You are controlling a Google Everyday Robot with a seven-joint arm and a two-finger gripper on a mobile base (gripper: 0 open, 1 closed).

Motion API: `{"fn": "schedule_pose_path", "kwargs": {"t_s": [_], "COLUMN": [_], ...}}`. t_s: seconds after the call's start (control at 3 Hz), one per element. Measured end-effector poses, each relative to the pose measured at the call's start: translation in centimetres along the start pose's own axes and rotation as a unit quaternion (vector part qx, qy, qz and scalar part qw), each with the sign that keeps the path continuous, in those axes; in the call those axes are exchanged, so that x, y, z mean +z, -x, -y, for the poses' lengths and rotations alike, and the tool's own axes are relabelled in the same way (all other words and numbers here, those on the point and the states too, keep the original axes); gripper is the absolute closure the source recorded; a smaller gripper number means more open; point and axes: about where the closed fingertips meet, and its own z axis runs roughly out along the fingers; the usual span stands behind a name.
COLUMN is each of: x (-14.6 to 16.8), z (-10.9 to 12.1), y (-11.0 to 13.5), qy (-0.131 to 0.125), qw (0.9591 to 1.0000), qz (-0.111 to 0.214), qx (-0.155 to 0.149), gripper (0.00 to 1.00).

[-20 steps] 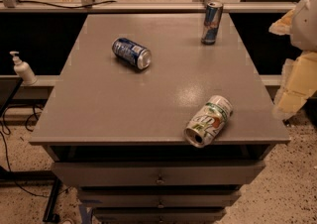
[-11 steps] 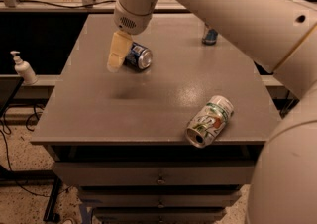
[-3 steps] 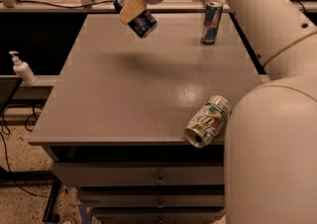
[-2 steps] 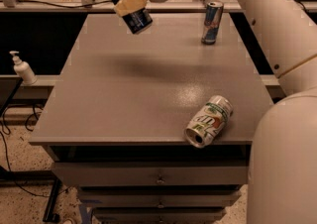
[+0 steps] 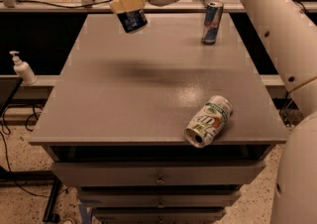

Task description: Place pepsi can upright

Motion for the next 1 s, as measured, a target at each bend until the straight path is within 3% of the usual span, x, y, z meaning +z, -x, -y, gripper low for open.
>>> {"fn": "schedule_pose_path", "kwargs": {"t_s": [0.67,1.0], "x": [0.1,0.7], "z": [-0.1,0.5], "y": [-2.3,-4.0], "qy": [-0.045,-0.085], "qw": [0.9966,0.9911], "qz": [0.069,0.102], "qx": [-0.002,-0.015], "gripper": [1.0,1.0]}}
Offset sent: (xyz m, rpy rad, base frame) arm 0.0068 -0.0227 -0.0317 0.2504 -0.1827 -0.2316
